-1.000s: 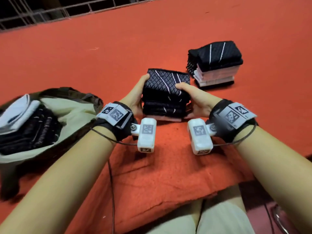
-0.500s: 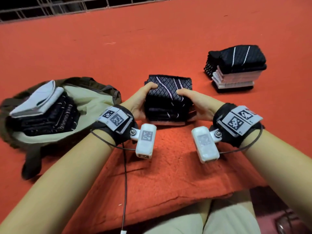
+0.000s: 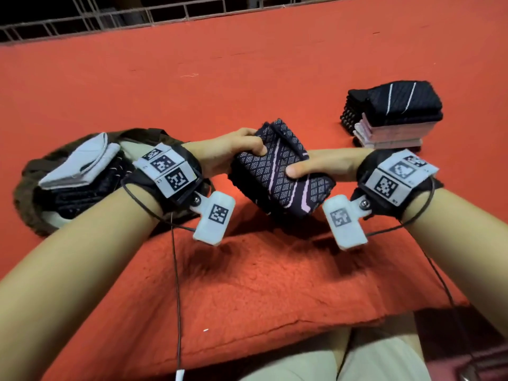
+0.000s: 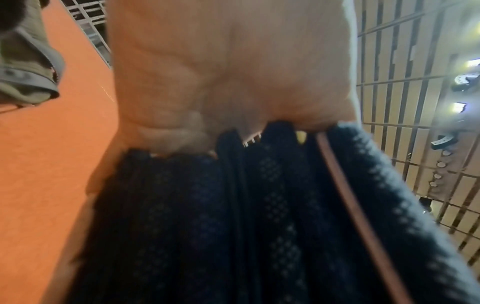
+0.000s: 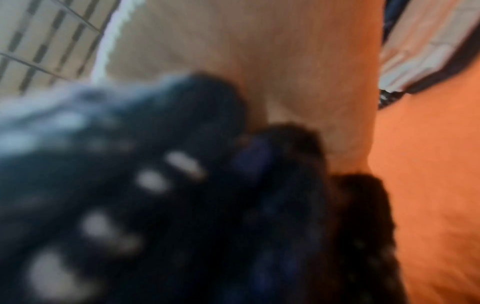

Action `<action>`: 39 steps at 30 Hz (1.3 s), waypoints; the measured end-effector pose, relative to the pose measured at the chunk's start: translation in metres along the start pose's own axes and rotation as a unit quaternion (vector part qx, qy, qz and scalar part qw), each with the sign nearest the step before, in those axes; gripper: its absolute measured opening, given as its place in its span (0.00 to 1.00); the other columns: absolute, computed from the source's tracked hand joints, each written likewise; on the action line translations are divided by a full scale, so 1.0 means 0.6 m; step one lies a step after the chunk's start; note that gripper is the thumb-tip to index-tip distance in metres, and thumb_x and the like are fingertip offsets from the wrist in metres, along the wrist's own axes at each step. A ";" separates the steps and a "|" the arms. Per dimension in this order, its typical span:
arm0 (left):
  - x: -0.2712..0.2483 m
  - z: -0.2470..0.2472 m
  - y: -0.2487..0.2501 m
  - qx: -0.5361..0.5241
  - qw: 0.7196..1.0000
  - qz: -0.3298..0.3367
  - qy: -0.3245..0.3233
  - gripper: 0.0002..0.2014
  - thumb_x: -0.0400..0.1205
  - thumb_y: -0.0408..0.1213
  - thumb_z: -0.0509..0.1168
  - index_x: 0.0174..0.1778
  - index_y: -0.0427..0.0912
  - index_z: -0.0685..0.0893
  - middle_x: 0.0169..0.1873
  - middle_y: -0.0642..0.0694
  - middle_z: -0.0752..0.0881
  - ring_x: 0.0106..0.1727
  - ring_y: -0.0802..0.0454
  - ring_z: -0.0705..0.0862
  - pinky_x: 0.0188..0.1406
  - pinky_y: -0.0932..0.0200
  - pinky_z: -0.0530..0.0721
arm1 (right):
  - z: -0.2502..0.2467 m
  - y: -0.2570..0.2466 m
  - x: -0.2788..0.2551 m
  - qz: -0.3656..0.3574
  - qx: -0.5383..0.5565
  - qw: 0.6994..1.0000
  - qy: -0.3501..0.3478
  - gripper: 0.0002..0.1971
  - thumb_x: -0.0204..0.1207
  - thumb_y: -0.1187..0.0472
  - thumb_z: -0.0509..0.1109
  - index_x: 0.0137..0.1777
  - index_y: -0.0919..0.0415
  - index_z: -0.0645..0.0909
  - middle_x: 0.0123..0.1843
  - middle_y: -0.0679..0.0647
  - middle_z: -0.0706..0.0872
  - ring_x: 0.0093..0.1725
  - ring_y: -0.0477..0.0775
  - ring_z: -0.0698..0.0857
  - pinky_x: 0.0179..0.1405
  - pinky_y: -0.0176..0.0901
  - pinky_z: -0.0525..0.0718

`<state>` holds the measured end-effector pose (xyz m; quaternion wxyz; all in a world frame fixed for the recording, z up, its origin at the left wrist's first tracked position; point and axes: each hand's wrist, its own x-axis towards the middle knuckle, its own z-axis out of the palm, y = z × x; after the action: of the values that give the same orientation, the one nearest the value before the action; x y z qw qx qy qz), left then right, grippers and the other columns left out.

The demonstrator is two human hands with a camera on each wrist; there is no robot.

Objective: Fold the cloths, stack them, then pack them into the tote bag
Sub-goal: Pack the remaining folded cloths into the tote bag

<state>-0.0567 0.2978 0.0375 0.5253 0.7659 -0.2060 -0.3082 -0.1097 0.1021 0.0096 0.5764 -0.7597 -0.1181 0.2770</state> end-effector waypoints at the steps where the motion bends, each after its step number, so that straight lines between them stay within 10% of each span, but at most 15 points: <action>1: -0.001 0.001 -0.005 -0.003 1.000 -0.003 0.008 0.40 0.53 0.42 0.70 0.64 0.39 0.72 0.46 0.41 0.81 0.36 0.52 0.83 0.33 0.63 0.81 | 0.006 0.013 0.008 0.005 0.021 1.000 -0.015 0.43 0.38 0.40 0.87 0.53 0.63 0.81 0.44 0.54 0.92 0.41 0.48 0.90 0.41 0.37 0.87; 6: -0.006 0.002 -0.025 -0.033 0.999 -0.021 0.035 0.30 0.57 0.36 0.66 0.57 0.44 0.70 0.39 0.47 0.78 0.28 0.57 0.81 0.21 0.69 0.76 | 0.038 0.038 0.036 -0.002 0.076 0.996 0.039 0.30 0.48 0.52 0.76 0.53 0.63 0.80 0.44 0.56 0.90 0.39 0.50 0.89 0.45 0.41 0.88; 10: -0.018 -0.017 -0.001 -0.018 0.999 -0.028 0.010 0.38 0.54 0.44 0.70 0.63 0.38 0.75 0.46 0.41 0.81 0.41 0.47 0.81 0.40 0.55 0.78 | 0.045 0.020 0.043 -0.045 0.103 0.992 0.064 0.26 0.52 0.55 0.74 0.53 0.63 0.79 0.47 0.60 0.87 0.39 0.52 0.88 0.46 0.42 0.87; 15: -0.047 -0.078 0.035 -0.004 0.998 -0.063 0.011 0.19 0.70 0.54 0.68 0.50 0.46 0.82 0.46 0.46 0.87 0.47 0.48 0.83 0.60 0.48 0.76 | 0.051 -0.021 0.066 -0.071 0.124 0.988 0.066 0.18 0.57 0.55 0.71 0.47 0.62 0.83 0.38 0.54 0.91 0.34 0.49 0.88 0.42 0.39 0.87; 19: -0.106 -0.163 0.051 0.013 0.987 0.036 0.155 0.19 0.68 0.56 0.61 0.51 0.52 0.78 0.50 0.53 0.83 0.55 0.54 0.80 0.55 0.51 0.73 | 0.060 -0.057 0.090 -0.088 0.163 0.980 0.066 0.15 0.60 0.54 0.69 0.45 0.61 0.82 0.34 0.51 0.91 0.30 0.46 0.88 0.36 0.34 0.86; 22: -0.167 -0.232 0.039 0.130 0.946 0.085 0.285 0.09 0.80 0.42 0.62 0.55 0.51 0.80 0.59 0.51 0.83 0.63 0.54 0.79 0.63 0.53 0.74 | 0.070 -0.088 0.111 -0.128 0.210 0.968 0.044 0.28 0.41 0.49 0.84 0.44 0.60 0.87 0.39 0.53 0.91 0.35 0.48 0.90 0.39 0.38 0.88; 26: -0.212 -0.299 -0.026 0.329 0.876 0.003 0.352 0.17 0.84 0.33 0.58 0.69 0.41 0.77 0.67 0.45 0.79 0.62 0.52 0.77 0.58 0.65 0.70 | 0.098 -0.144 0.156 -0.166 0.314 0.935 -0.004 0.25 0.48 0.44 0.81 0.43 0.58 0.89 0.41 0.54 0.91 0.41 0.51 0.89 0.47 0.41 0.87; 33: -0.219 -0.328 -0.148 0.399 0.878 -0.089 0.251 0.19 0.88 0.35 0.51 0.72 0.30 0.71 0.74 0.36 0.71 0.74 0.45 0.69 0.66 0.62 0.62 | 0.202 -0.207 0.255 -0.114 0.392 0.913 0.021 0.22 0.75 0.41 0.59 0.44 0.58 0.85 0.46 0.56 0.88 0.48 0.57 0.86 0.60 0.51 0.83; 39: -0.213 -0.342 -0.178 0.432 0.865 -0.101 0.234 0.24 0.89 0.40 0.46 0.81 0.36 0.59 0.82 0.41 0.57 0.82 0.48 0.55 0.76 0.62 0.50 | 0.236 -0.136 0.304 0.000 0.360 0.932 0.049 0.22 0.77 0.46 0.60 0.36 0.60 0.87 0.35 0.58 0.90 0.34 0.56 0.89 0.37 0.45 0.89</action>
<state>-0.0090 0.5578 0.0235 0.1409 0.9823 -0.1116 -0.0517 -0.0279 0.3330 0.0089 0.8163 -0.5137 0.0181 0.2637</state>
